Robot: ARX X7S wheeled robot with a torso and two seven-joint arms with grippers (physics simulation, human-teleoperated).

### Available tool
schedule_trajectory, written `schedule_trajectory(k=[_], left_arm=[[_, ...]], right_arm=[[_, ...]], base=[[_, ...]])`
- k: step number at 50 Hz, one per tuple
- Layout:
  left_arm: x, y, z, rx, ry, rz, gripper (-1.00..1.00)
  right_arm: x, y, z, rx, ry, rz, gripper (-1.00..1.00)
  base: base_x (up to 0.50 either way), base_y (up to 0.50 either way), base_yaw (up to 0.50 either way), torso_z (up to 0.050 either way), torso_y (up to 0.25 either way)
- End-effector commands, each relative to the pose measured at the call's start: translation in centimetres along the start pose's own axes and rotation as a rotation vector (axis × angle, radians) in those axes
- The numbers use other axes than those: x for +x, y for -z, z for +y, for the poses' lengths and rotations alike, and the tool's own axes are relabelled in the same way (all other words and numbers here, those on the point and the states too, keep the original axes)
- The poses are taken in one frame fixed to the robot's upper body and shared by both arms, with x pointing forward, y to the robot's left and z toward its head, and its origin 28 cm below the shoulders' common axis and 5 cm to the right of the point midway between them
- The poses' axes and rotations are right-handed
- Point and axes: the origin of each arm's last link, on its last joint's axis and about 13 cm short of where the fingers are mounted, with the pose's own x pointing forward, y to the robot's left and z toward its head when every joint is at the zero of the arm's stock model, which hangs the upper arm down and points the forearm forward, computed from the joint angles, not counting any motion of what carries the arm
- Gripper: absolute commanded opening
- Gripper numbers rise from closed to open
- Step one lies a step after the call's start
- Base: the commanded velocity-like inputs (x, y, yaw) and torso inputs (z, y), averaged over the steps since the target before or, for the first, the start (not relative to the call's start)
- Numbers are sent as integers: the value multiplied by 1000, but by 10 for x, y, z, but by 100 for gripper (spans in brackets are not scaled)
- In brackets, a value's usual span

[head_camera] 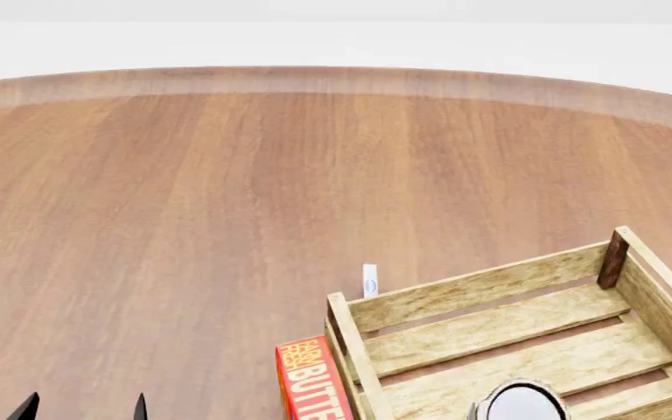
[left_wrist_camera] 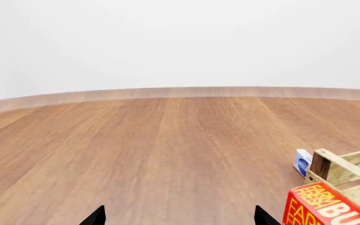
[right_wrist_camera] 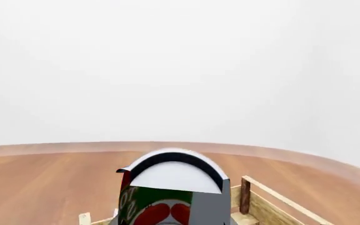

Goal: Pick up the tomato sauce, and put it in the wooden tray.

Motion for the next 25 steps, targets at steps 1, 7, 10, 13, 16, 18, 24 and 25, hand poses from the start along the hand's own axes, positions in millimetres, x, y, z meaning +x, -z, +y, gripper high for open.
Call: schedule_trajectory(k=[1,7,10,13,16,18,24,25], left_arm=[[2,0,1,-11,-1,-1,100],[2,-1,0,-10,1,-1,100],[1,-1,0,-10,1,-3,100],[2,-1,1,-10,1,-2,100],[1,-1,0,-10,1,-1,100],[1,-1,0,-11,0,-1,100],[1,0,1,-11,0,-1,100],[1,0,1,-10,1,-1,100]], right_arm=[[50,-7,2,-83,53,16,-100],[68,-5,3,-98,68,42,-100],[74,-4,3,-96,77,55,-100],[84,-2,3,-86,86,73,-100],[96,3,4,-81,85,93,-100],[104,8,4,-82,94,112,-100],[128,26,2,-104,133,189,-100],[132,30,1,-102,141,201,-100]], base=[[0,0,0,0,0],[0,0,0,0,0],[0,0,0,0,0],[0,0,0,0,3],[0,0,0,0,0],[0,0,0,0,0],[0,0,0,0,0],[0,0,0,0,0]])
